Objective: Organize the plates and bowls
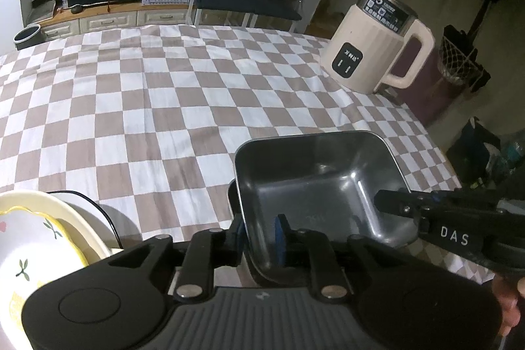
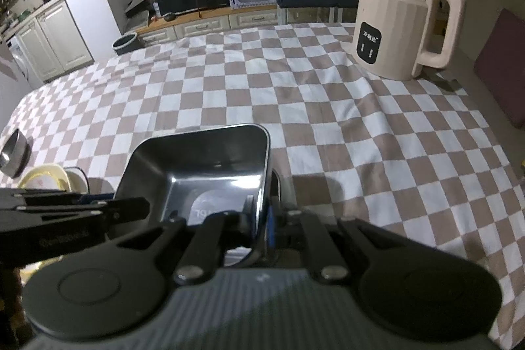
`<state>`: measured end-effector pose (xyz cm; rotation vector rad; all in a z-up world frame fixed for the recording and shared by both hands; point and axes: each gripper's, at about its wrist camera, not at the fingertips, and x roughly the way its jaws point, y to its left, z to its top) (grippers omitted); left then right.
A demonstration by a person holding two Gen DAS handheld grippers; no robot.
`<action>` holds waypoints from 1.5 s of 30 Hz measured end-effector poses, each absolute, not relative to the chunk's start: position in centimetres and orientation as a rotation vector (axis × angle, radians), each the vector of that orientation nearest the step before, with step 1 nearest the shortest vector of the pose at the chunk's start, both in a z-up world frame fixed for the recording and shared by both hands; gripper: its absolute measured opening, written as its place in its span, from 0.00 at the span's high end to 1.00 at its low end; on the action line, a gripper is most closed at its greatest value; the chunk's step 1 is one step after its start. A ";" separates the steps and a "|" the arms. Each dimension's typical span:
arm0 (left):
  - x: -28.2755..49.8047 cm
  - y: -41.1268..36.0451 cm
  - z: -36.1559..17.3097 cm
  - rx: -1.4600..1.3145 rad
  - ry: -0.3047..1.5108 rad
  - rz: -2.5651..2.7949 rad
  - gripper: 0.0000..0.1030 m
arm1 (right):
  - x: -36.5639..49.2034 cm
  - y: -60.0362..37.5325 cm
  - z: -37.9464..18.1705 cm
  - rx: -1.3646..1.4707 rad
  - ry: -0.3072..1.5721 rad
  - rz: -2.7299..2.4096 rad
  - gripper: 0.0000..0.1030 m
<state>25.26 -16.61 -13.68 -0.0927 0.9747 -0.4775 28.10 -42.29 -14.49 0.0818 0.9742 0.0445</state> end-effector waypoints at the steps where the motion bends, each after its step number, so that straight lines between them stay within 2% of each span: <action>1: 25.3 -16.7 -13.8 -0.088 0.977 -0.477 0.81 | 28.3 -42.1 -14.6 0.068 0.979 0.046 0.92; 16: 25.5 -17.6 -14.3 0.004 0.988 -0.477 0.81 | 29.5 -40.7 -15.9 -0.033 1.016 0.039 0.95; 18: 25.3 -18.0 -14.3 0.059 0.972 -0.475 0.85 | 29.6 -40.5 -16.0 -0.045 1.017 0.039 0.95; 19: 25.3 -18.0 -14.3 0.085 0.964 -0.473 0.92 | 29.7 -40.5 -16.1 -0.049 1.017 0.036 0.95; 34: 25.6 -18.8 -15.0 0.154 0.978 -0.486 0.90 | 30.4 -40.6 -16.8 -0.079 1.038 0.017 0.95; 40: 25.6 -19.3 -15.4 0.185 0.985 -0.494 0.85 | 30.9 -40.6 -17.5 -0.110 1.071 0.002 0.95; 45: 25.6 -19.2 -15.6 0.189 0.996 -0.494 0.84 | 31.4 -40.7 -18.0 -0.120 1.089 0.001 0.95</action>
